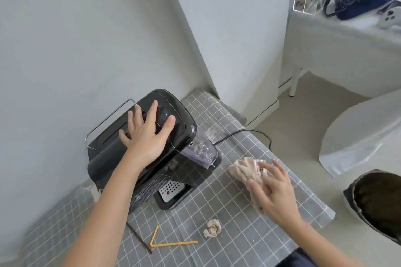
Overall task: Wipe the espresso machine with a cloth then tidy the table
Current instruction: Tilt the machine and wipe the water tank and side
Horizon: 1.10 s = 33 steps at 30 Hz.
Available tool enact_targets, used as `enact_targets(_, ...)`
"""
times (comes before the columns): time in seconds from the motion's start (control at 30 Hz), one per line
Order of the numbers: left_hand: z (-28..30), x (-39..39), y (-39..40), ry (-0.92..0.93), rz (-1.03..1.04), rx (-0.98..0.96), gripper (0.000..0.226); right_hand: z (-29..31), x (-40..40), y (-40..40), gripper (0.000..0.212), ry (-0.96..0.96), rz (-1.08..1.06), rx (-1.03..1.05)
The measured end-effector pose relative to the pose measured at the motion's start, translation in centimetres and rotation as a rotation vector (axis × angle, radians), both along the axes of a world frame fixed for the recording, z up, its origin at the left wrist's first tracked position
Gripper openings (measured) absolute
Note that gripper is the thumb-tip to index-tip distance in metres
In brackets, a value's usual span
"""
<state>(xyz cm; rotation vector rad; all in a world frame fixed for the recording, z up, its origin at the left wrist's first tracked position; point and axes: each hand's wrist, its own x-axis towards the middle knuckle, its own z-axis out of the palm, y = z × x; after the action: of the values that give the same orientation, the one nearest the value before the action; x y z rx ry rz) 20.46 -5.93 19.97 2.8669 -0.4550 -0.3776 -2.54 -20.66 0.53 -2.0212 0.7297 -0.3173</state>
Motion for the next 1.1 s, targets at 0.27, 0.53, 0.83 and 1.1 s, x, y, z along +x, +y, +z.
enact_targets(0.27,0.0,2.2,0.4,-0.354,-0.084,-0.002,0.089,9.4,6.7,1.4,0.047,-0.431,-0.161,0.629)
enact_targets(0.53,-1.9,4.4,0.4,-0.417,-0.090,0.177,0.100,10.6,16.1,8.8,0.058,-0.576,-0.194,0.378)
enact_targets(0.83,-2.0,4.7,0.4,-0.368,-0.111,0.113,0.099,1.5,18.0,10.2,0.048,-0.535,-0.449,0.426)
enact_targets(1.1,-1.6,4.1,0.3,-0.307,-0.092,0.083,0.098,-1.0,14.9,4.5,0.046,-0.077,-0.224,0.406)
